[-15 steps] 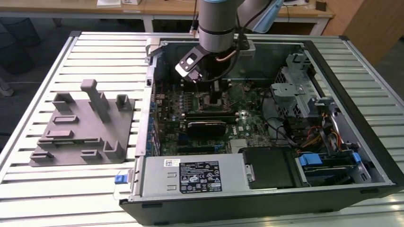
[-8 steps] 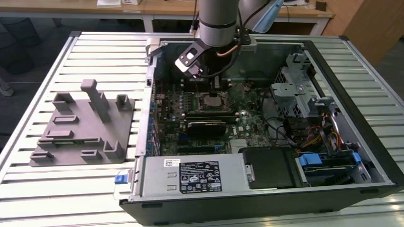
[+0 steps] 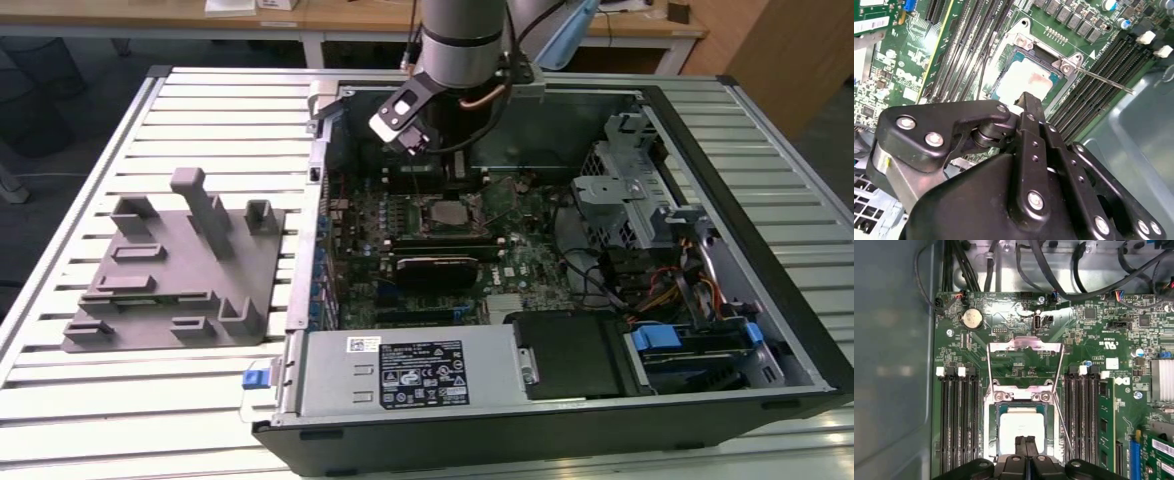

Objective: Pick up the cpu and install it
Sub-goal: 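Place the cpu into insertion slot, then close the cpu cover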

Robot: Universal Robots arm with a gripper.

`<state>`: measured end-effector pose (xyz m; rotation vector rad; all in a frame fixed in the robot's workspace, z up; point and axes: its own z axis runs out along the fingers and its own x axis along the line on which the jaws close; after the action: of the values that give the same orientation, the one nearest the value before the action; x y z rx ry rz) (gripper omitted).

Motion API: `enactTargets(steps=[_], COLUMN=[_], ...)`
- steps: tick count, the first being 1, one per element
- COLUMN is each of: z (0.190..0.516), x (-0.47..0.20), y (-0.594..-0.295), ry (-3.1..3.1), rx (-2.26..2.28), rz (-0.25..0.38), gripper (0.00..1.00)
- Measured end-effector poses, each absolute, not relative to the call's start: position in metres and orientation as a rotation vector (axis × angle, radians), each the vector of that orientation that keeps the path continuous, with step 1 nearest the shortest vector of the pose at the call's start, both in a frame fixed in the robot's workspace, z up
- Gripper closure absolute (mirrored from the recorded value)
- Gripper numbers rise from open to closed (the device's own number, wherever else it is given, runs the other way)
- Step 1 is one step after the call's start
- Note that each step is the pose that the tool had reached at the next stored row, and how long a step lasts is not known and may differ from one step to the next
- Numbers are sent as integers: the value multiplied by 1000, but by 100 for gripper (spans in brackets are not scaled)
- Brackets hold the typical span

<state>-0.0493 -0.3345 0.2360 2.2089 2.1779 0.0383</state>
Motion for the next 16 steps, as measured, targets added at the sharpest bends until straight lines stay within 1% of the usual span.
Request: enactTargets(steps=[16], z=[257], x=[-48], y=[-334], ry=[2180], rx=[2210], rz=[34], gripper=[89])
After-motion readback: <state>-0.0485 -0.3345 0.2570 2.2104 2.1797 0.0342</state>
